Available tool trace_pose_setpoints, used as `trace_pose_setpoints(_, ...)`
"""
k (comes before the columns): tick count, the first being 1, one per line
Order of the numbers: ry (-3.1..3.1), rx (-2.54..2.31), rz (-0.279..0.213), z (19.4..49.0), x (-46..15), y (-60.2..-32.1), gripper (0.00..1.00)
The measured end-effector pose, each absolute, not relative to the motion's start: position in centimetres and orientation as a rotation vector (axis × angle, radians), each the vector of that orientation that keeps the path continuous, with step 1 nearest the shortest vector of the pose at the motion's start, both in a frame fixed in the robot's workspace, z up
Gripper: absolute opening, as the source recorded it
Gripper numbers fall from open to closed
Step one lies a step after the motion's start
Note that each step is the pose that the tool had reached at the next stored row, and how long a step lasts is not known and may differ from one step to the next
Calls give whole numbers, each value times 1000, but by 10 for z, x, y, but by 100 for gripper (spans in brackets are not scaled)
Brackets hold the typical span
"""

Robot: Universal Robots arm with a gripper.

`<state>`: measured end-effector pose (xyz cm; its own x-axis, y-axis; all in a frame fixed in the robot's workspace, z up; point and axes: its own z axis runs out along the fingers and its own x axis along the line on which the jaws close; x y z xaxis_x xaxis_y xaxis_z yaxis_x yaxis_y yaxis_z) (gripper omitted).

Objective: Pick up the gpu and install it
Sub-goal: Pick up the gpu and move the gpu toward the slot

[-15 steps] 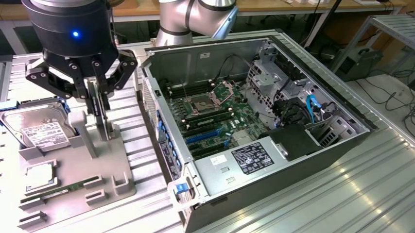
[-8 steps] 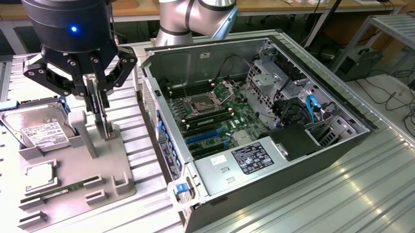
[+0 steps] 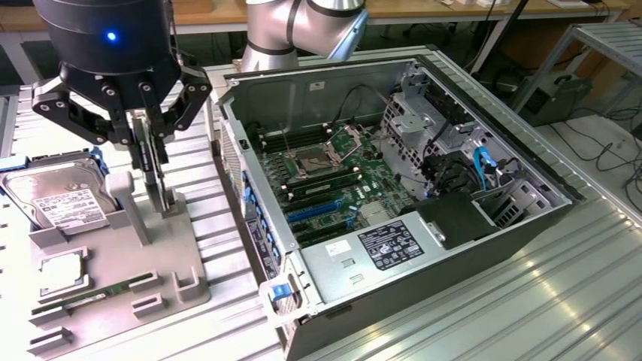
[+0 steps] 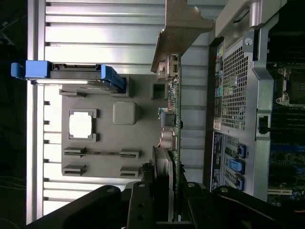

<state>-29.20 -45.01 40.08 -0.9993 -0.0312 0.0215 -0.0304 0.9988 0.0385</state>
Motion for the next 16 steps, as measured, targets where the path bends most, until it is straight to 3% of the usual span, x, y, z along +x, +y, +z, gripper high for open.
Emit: trace_pose_setpoints(16, -3118, 48, -60, 417, -292, -450, 28)
